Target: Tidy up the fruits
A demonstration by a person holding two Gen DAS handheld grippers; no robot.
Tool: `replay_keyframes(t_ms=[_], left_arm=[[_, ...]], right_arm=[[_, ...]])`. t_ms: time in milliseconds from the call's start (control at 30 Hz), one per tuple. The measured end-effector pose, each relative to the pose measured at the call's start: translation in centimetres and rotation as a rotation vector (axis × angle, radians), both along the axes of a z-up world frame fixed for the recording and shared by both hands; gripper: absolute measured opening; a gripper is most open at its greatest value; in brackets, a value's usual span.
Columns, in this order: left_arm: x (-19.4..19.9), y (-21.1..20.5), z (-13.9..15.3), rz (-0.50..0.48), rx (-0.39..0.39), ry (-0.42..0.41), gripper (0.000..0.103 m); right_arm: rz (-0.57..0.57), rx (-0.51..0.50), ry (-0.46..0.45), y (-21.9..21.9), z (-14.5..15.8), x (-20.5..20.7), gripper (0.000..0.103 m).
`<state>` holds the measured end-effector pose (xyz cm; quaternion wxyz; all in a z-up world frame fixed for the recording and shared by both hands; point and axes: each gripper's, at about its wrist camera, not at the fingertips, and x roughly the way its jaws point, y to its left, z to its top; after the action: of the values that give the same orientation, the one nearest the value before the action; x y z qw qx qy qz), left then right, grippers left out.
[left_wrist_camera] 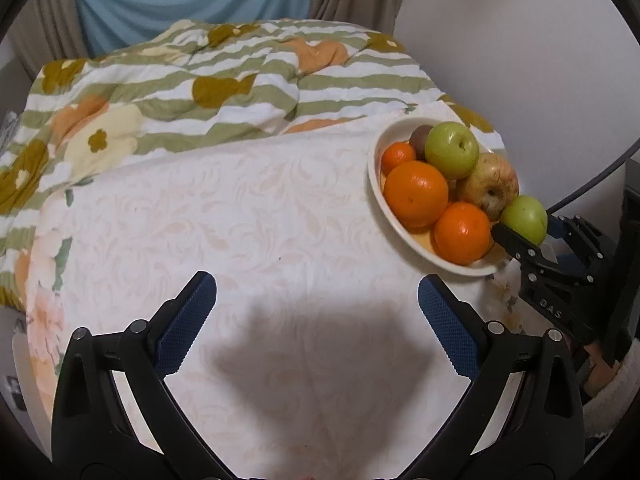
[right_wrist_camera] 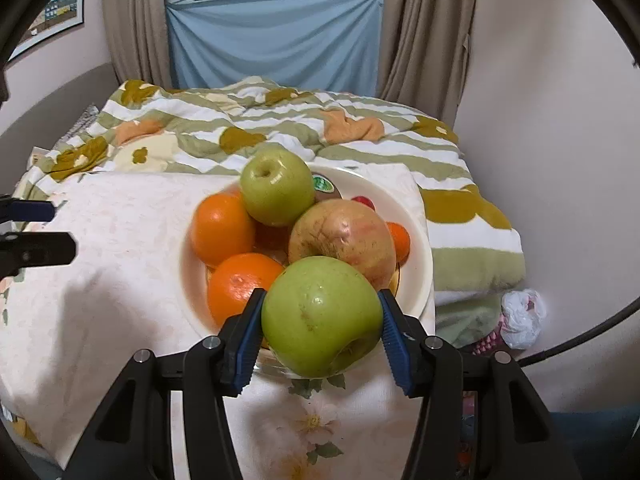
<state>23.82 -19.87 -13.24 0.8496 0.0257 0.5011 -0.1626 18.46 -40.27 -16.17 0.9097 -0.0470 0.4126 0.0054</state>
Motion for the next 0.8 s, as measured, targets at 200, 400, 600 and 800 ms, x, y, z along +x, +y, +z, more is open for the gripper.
replay_keyframes(t_ms=[200,400,600,800], left_arm=[[-0.6,0.9,0.1,0.012,-0.013,0.006,0.103],[-1.5,2.3,0.7,0.027,-0.027,-0.008,0.103],[-2.9,4.2,2.6,0.034,-0.039,-0.045,0.103],[-5.5,6.6,6.2,0.045,-0.06,-0.121,0.103]], right_arm=[[-0.005,-0.018,-0.057,0.2,0.7,-0.6,0.096],[-0.011,-0.013,-0.044,0.8,0.9,-1.3,0.102],[-0.035,-0.007,-0.067,1.8,3.3,-2.8,0.102],[-0.042,0.015,-0.077,3.5,6.7,-4.6,0.102]])
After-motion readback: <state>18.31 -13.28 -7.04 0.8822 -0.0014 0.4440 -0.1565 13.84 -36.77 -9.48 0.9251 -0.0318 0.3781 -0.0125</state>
